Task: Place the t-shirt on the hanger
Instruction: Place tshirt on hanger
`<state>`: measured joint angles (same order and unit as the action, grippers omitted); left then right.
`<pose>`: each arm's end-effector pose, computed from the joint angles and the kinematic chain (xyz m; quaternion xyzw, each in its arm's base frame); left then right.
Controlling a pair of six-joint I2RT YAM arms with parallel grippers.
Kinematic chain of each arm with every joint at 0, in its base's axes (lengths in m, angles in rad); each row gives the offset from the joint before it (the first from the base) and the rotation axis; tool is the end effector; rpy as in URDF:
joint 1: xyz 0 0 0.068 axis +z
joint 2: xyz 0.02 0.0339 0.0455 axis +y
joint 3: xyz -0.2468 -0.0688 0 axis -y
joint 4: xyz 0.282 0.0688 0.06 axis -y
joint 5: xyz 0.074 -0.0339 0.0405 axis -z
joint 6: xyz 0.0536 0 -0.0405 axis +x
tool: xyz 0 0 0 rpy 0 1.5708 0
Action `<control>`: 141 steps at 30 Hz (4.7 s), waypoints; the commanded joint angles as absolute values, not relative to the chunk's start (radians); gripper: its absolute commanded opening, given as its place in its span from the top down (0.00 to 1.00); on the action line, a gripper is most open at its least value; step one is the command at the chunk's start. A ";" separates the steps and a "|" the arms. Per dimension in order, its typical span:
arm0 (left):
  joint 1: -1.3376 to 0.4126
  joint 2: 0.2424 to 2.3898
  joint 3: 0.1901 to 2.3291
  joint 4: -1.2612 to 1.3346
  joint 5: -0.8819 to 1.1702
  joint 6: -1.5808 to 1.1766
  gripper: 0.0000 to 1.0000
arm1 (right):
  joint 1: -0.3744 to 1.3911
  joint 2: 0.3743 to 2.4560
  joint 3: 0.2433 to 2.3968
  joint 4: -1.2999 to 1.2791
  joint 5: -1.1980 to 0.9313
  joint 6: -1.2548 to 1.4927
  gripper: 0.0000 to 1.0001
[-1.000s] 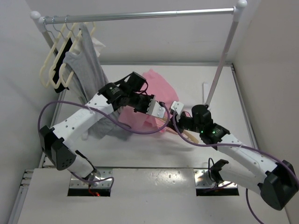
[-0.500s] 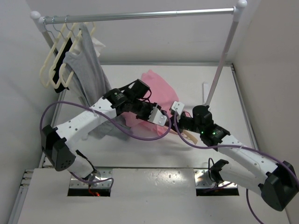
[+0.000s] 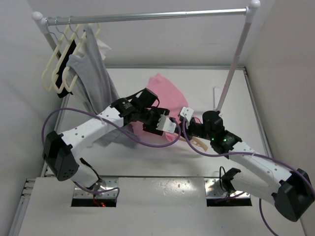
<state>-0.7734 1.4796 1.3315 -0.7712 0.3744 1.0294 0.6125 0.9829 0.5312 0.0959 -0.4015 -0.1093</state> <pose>0.2442 -0.2658 0.2785 0.7669 0.5309 -0.1347 0.3344 0.2159 0.1773 0.2068 -0.3906 0.7126 0.2978 0.5010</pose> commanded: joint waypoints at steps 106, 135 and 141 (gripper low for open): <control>-0.506 1.111 1.065 -0.661 0.445 0.698 1.00 | 0.388 1.318 0.620 -0.028 0.489 0.735 1.00; -0.515 1.262 1.091 -0.703 0.247 0.669 1.00 | 0.274 1.117 0.580 -0.020 0.262 0.465 1.00; -0.525 1.262 1.109 -0.703 0.301 0.640 1.00 | 0.285 1.196 0.606 0.009 -0.065 0.378 0.78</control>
